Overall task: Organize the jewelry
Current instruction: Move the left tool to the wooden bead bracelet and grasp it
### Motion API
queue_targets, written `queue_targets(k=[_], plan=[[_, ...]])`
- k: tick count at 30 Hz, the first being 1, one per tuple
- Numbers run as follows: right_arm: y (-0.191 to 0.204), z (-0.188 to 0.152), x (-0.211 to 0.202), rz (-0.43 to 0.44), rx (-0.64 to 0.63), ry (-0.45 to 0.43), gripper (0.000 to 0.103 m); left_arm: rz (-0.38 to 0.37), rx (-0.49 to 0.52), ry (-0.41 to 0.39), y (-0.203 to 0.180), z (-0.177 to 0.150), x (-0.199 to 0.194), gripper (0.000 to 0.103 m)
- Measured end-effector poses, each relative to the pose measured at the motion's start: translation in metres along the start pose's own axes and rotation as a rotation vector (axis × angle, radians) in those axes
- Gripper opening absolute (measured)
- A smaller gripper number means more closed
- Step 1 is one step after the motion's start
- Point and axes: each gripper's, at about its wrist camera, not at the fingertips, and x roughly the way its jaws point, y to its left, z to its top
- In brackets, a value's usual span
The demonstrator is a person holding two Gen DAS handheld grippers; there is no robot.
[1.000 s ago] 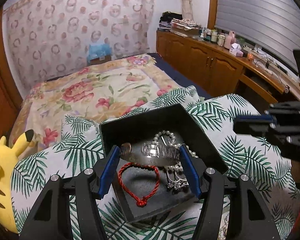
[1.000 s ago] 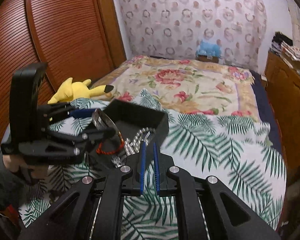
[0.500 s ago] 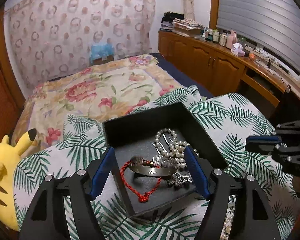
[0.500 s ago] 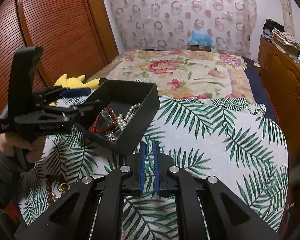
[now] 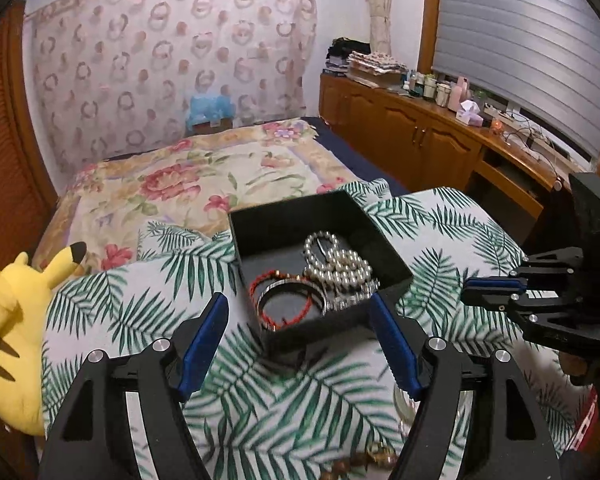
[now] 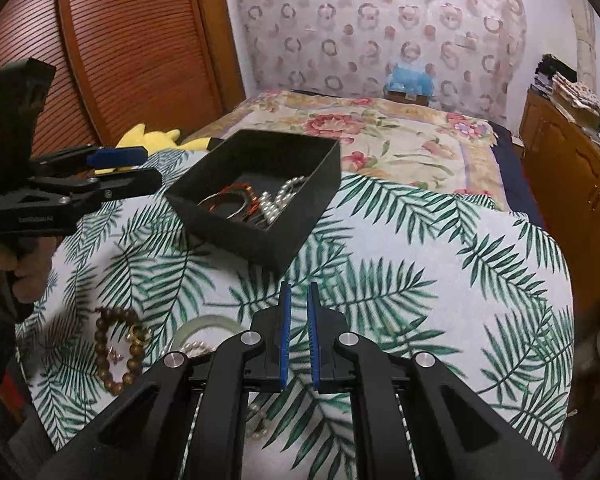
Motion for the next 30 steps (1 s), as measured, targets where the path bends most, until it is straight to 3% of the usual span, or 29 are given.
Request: queue_targets(k=[4,6,15,30], plan=[[0.010,-0.008,0.004,0.010,-0.018,0.025,0.011,0.006,0.002,0.031,0.001,-0.018,-0.004,0.070],[0.016,-0.013,0.006,0.015,-0.035,0.035,0.024,0.006,-0.006,0.052,0.002,-0.026,-0.004,0.070],[0.028,-0.022,0.019,0.031,-0.056,0.079,0.025,-0.005,-0.058,0.166,0.012,-0.072,0.001,0.070],[0.042,-0.016,0.049,0.001,-0.135,0.121,0.025,0.002,-0.034,0.228,0.000,-0.101,-0.006,0.070]])
